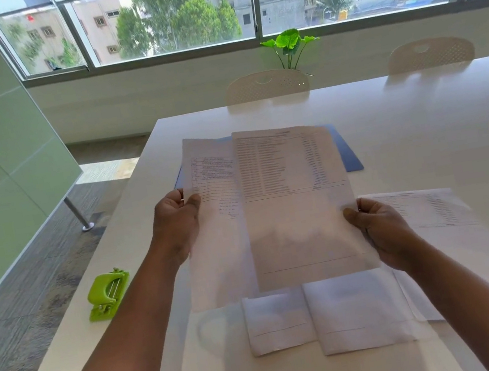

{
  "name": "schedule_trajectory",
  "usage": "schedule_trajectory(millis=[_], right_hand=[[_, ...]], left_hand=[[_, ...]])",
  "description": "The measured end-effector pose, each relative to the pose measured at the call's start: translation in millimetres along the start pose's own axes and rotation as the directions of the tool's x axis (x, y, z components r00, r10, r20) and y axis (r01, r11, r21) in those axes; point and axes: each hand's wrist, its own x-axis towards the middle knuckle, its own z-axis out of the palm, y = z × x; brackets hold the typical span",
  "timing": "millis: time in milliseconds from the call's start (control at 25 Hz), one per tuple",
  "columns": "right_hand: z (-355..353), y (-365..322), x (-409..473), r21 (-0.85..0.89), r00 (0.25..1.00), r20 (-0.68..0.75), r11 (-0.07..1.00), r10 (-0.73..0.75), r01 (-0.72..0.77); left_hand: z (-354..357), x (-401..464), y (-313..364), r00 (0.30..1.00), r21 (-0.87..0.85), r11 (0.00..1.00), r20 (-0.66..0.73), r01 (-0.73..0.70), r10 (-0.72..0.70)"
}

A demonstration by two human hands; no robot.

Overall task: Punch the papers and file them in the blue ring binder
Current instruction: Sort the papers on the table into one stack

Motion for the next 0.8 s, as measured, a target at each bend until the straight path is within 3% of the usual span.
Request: schedule_trajectory(millis=[200,400,640,800], right_hand=[[30.7,1.1,-6.6,0.157,0.998,0.061,0.987,0.005,-0.015],[53.2,-0.7,-9.4,0.128,0.998,0.059,0.992,-0.026,0.018],[62.7,-8.7,-13.4,0.055,0.982,0.077,0.984,-0.175,0.171],[63.5,-28.8,-18.8,0.000,0.951,0.034,0.951,-0.308,0.308]], left_hand=[[12.3,-8.3,5.0,0.993,-0.156,0.986,0.110,0.065,-0.048],[11.7,-9.8,6.6,0.991,-0.097,0.995,0.135,0.031,-0.017],[25.3,-21.3,5.5,0.987,-0.125,0.991,0.146,-0.045,0.063],[30.3,-21.0,8.0,0.961,0.142,0.953,0.103,-0.269,0.256]])
